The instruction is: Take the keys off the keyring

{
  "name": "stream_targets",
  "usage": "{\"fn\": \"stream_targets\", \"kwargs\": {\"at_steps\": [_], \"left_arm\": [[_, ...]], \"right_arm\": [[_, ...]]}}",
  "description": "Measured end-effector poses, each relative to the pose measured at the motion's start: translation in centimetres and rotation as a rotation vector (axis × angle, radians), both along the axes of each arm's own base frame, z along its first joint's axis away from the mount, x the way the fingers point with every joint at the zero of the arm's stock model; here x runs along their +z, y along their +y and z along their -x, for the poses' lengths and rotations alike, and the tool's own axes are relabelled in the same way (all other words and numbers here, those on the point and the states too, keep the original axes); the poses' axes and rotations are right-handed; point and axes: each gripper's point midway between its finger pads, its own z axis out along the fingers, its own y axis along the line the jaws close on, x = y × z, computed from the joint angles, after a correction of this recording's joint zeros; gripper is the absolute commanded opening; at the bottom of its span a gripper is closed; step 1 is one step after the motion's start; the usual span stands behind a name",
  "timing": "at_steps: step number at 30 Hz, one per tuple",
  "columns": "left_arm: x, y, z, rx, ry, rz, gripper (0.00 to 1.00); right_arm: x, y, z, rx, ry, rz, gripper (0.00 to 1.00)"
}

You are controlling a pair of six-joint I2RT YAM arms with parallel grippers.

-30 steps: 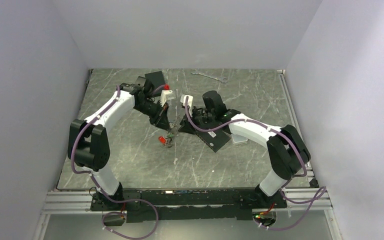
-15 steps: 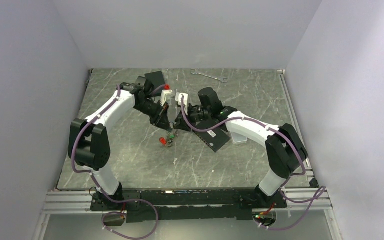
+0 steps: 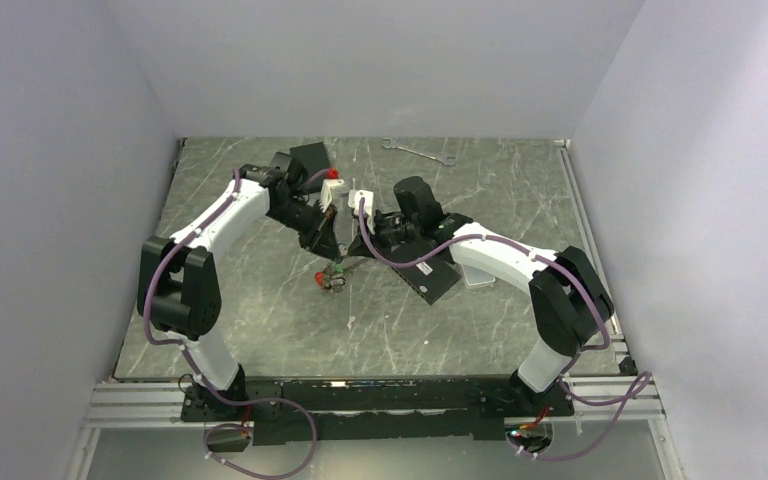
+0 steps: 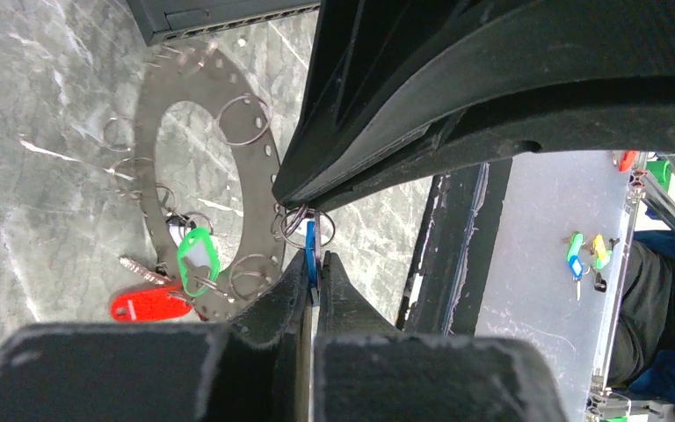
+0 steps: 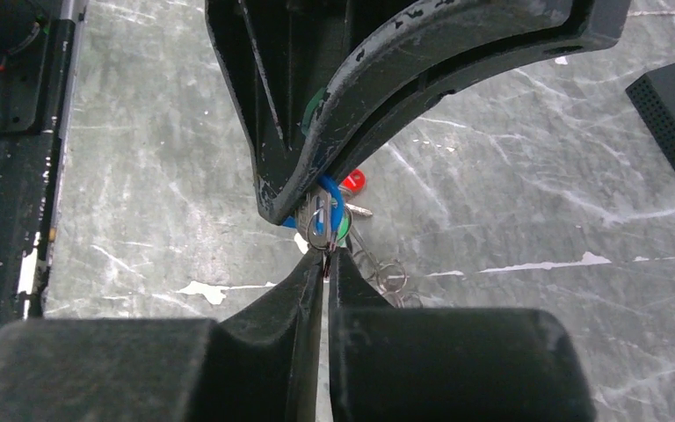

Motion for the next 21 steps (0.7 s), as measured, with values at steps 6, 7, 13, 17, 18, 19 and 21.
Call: {"fn": "stream_targets", "kwargs": {"at_steps": [6, 7, 13, 17, 18, 19, 21], "left_arm": [[-0.1, 0.7, -0.4, 0.022, 0.005, -0.009, 0.00], [-0.1, 0.8, -0.4, 0.026, 0.006, -0.010, 0.00], [-0.2, 1.2, -0.5, 0.035, 0.012, -0.020, 0.00], [-0.3, 1.4, -0.6, 0.040, 0.010, -0.028, 0.00], [-0.4, 1.4, -0.6, 0.041, 0.008, -0.031, 0.00], [-0.4, 1.5, -0.7, 0.041, 0.005, -0.035, 0.00], [-0.5, 1.6, -0.8, 0.043, 0.000, -0.040, 0.00]], "right_arm": [[0.0, 0.0, -0.2, -0.004, -0.016, 0.003, 0.00], [0.0, 0.0, -0.3, -0.006, -0.019, 0.003, 0.00], [0.1, 0.1, -0.4, -0.012, -0.023, 0.000, 0.00], [0.2, 0.0, -0.6, -0.022, -0.018, -0.006, 0.00], [0.2, 0.0, -0.7, -0.026, -0.017, -0.009, 0.00], [0.3, 0.0, -0.8, -0.029, -0.016, -0.012, 0.00], [0.4, 0.0, -0.9, -0.033, -0.013, -0.019, 0.00]]}}
